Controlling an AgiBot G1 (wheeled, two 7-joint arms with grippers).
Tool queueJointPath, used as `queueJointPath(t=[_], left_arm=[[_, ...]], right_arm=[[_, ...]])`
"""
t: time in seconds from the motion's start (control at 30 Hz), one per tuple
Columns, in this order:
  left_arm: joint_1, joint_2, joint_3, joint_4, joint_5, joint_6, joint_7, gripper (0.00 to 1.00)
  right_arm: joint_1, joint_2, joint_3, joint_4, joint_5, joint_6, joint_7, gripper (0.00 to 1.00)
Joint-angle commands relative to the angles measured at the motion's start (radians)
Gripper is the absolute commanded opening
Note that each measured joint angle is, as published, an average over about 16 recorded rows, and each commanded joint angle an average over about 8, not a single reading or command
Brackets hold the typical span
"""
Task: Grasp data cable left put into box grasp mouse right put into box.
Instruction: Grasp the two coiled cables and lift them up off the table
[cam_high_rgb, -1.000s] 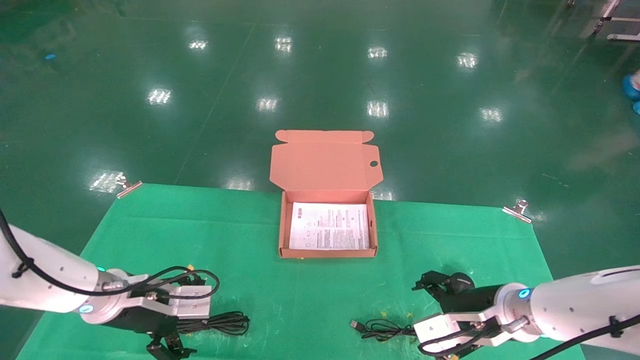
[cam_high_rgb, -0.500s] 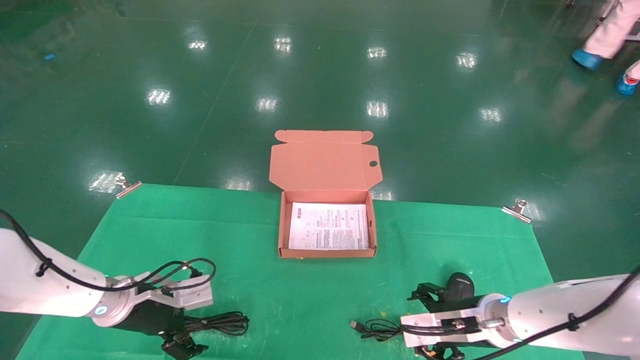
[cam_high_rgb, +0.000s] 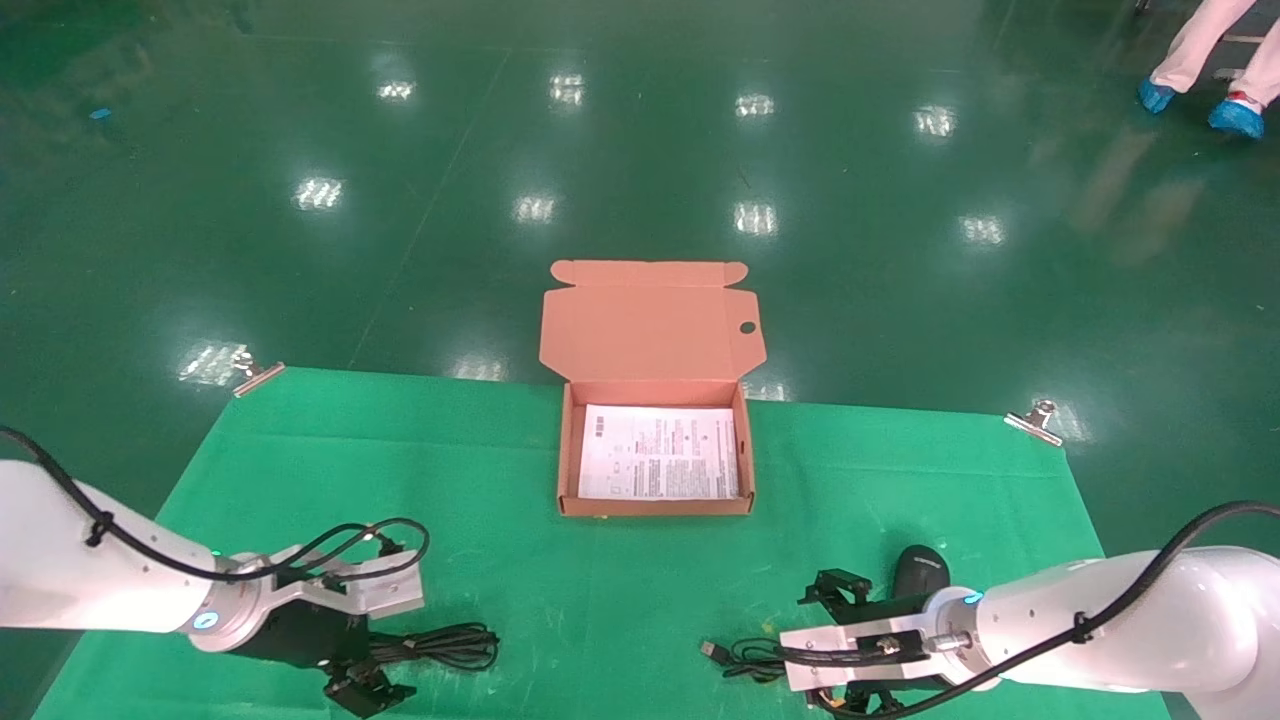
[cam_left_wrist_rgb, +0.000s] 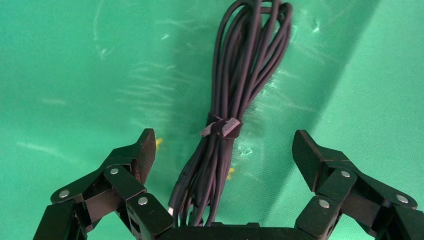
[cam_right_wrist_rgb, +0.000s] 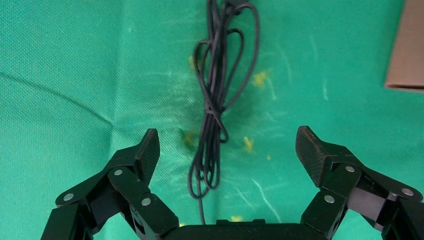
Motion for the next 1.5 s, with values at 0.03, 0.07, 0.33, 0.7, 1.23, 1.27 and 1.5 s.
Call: queueJointPath(t=[0.03,0.07,0.33,0.7,1.23,1.27,1.5], left_arm=[[-0.002,0.007,-0.001,0.025,-0.003,-0.006,0.019,0.48],[-0.003,0.009,-0.001,0.031,-0.004,-0.007,0.025,0.35],[-0.008,0.019,-0.006,0.074,-0.014,-0.019,0.056,0.00],[-0.008,0.016,-0.005,0.058,-0.011,-0.015,0.050,0.00],[-0.008,0.014,-0.004,0.051,-0.009,-0.013,0.047,0.00],[-0.008,0.014,-0.003,0.051,-0.009,-0.013,0.047,0.00],[-0.008,0.013,-0.004,0.050,-0.010,-0.012,0.048,0.00]], right_arm=[[0.003,-0.014,-0.004,-0.024,-0.005,0.011,-0.011,0.68],[0.003,-0.017,-0.005,-0.030,-0.006,0.012,-0.014,0.56],[0.007,-0.029,-0.007,-0.059,-0.008,0.023,-0.027,0.00],[0.007,-0.025,-0.007,-0.049,-0.006,0.020,-0.024,0.00],[0.006,-0.023,-0.006,-0.044,-0.005,0.018,-0.023,0.00],[0.006,-0.022,-0.006,-0.044,-0.005,0.018,-0.023,0.00],[0.008,-0.020,-0.004,-0.043,-0.005,0.018,-0.021,0.00]])
